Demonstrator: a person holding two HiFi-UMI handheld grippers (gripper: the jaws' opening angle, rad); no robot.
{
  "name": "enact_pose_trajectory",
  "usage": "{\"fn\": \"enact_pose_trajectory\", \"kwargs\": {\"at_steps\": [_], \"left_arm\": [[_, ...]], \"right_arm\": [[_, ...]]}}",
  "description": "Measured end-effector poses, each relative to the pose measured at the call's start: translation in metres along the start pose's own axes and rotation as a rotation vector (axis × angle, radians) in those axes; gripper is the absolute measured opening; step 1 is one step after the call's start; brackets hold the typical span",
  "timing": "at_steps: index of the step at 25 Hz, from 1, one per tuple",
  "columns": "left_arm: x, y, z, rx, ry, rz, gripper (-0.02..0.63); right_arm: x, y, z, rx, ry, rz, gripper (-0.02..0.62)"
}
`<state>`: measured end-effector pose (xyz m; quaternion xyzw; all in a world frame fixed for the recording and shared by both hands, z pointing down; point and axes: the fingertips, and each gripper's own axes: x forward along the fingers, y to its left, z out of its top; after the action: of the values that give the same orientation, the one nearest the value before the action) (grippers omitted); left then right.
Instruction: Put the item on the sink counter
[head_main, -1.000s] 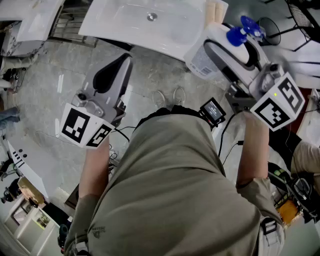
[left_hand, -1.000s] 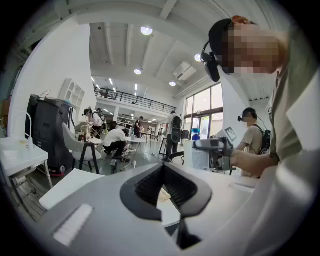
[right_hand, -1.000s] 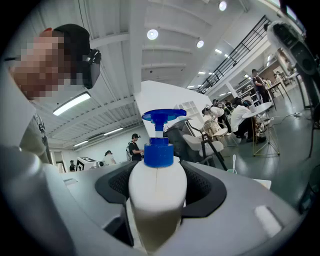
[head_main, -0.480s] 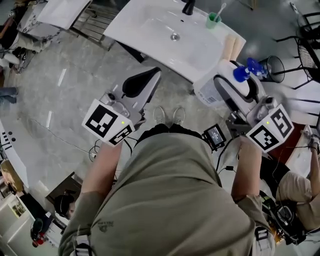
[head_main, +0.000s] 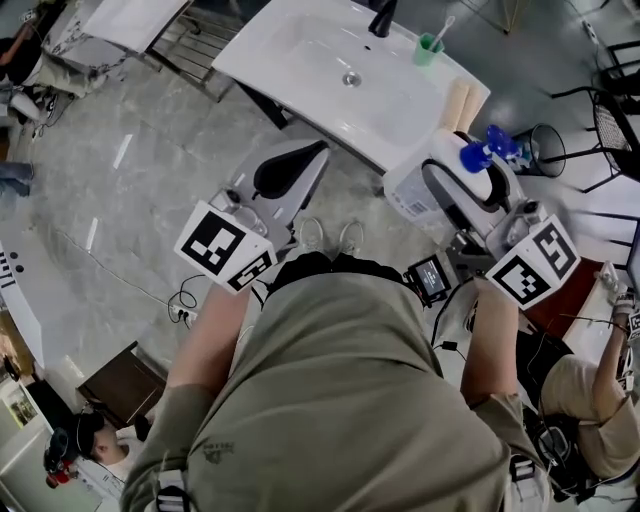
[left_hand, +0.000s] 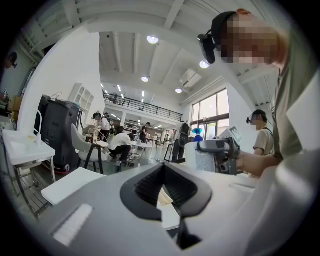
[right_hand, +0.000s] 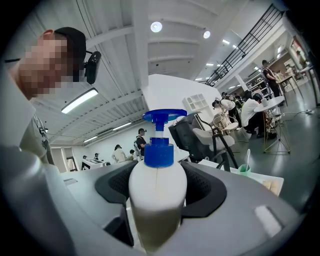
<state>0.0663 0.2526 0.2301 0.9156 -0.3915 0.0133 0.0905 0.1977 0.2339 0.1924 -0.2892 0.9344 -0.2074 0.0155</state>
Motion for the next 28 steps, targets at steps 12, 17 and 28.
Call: {"fn": "enact_pose_trajectory", "kwargs": {"at_steps": [12,17,28], "left_arm": [[-0.013,0.004,0.009,0.01,-0.001,0.048,0.006],[-0.02,0.004,0.011,0.014,0.008,0.062,0.006],[-0.03,0.007,0.018,0.018,-0.003,0.094,0.006]], "right_arm": [[0.0,0.002,0.001,0.008,0.015,0.028,0.277],[-0.001,0.002,0.001,0.021,0.007,0.028,0.276],[0.004,0.01,0.008,0.011,0.004,0.056,0.276]]}}
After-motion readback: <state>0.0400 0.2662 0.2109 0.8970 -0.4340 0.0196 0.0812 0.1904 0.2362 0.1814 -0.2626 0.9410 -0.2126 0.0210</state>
